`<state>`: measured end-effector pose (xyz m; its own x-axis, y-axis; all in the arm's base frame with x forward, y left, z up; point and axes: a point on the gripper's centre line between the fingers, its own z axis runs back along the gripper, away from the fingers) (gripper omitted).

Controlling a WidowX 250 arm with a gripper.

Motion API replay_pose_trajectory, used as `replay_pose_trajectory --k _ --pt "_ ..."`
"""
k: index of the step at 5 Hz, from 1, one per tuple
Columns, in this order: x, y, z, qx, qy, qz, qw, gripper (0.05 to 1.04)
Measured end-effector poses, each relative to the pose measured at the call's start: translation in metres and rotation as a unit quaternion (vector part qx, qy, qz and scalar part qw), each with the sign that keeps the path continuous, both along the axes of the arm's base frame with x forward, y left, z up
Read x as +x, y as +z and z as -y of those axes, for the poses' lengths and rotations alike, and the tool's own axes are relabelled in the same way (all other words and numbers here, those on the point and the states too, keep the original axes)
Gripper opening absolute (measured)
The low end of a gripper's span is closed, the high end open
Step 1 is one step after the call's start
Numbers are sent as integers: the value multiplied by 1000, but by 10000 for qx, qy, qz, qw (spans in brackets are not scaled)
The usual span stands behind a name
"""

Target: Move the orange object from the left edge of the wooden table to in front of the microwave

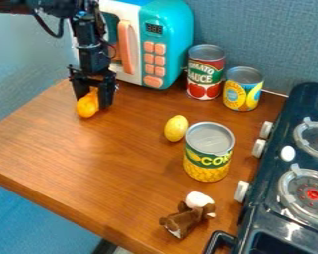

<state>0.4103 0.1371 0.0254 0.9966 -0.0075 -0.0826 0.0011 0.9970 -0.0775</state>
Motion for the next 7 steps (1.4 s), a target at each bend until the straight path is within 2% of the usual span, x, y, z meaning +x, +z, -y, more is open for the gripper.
replay_pose_trajectory --k 1,2,3,4,5,6,7 --pt "-4 3 6 -274 56 -112 9995 1012" --pt "-14 9 -1 -397 163 -3 9991 1008" --pt "-21 47 -15 -418 360 513 9972 1005" --pt "-30 64 -16 -488 318 717 9957 1004" --pt "-66 81 -6 -586 -21 496 9970 1004" --pt "-117 88 12 -441 -454 303 9975 1004" --pt "-147 88 44 -444 -900 276 9946 1002"
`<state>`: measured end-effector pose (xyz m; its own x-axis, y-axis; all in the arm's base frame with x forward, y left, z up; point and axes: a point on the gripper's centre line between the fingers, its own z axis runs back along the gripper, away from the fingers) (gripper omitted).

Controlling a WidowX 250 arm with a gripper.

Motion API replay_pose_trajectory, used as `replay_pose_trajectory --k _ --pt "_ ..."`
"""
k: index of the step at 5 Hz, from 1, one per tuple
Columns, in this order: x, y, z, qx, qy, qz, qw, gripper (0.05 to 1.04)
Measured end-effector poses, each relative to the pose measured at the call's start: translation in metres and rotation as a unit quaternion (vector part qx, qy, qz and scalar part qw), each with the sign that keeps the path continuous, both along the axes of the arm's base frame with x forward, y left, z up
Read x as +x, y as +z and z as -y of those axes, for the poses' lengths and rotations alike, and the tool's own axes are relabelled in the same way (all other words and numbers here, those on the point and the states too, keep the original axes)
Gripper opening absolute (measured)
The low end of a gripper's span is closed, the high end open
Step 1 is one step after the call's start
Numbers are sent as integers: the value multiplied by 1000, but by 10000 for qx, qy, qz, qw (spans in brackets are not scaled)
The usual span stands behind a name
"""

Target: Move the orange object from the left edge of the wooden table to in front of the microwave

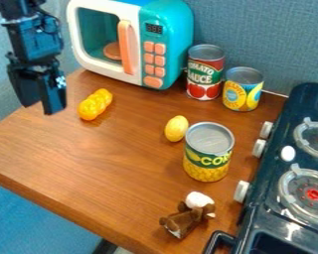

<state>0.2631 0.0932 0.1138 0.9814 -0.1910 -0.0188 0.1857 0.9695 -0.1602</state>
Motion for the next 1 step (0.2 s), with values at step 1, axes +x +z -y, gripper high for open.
replay_pose_trajectory --k 1 --pt "-14 -8 32 347 -468 -30 9983 1001"
